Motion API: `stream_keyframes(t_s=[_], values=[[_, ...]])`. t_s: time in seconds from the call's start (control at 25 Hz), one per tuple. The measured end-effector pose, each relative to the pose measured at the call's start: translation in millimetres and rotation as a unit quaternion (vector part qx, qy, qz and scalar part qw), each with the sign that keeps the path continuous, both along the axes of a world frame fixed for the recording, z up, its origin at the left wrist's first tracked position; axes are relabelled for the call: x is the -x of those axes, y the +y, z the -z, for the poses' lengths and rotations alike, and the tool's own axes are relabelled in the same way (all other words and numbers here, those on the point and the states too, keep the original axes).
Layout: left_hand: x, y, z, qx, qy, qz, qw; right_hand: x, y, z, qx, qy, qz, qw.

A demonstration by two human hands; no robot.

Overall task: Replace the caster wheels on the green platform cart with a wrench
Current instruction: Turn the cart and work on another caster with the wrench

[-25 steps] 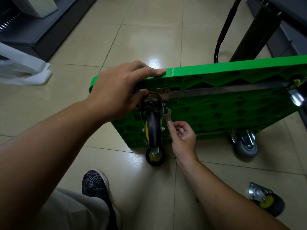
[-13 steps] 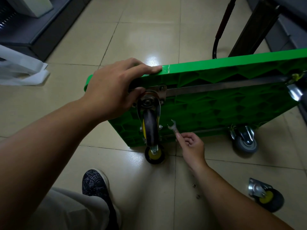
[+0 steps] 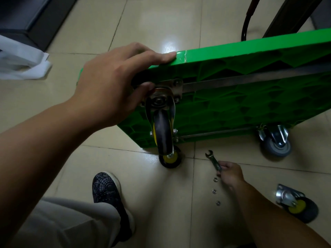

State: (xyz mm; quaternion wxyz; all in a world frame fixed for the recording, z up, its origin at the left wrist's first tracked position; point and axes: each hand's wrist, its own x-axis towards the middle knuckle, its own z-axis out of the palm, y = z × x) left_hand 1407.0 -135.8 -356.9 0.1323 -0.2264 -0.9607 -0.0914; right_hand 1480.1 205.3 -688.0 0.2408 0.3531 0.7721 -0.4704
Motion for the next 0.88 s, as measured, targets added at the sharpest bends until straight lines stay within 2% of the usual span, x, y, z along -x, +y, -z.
stream_keyframes(t_s=[0.2, 0.44, 0.64, 0.8, 0.88], values=[[-5, 1, -2, 0.005, -0.009, -0.008, 1.0, 1, 19, 21, -0.118, 0.002, 0.004, 0.993], [-7, 1, -5, -0.013, -0.041, -0.02, 0.999, 1, 18, 28, -0.145, -0.001, 0.052, 0.988], [-8, 1, -5, -0.018, -0.041, -0.017, 0.999, 8, 12, 23, -0.223, -0.02, -0.013, 0.974], [-9, 1, -5, -0.018, -0.038, -0.014, 0.999, 9, 22, 23, -0.203, -0.023, -0.082, 0.976], [-9, 0, -6, -0.013, -0.035, -0.019, 0.999, 11, 25, 16, -0.194, -0.001, -0.065, 0.979]])
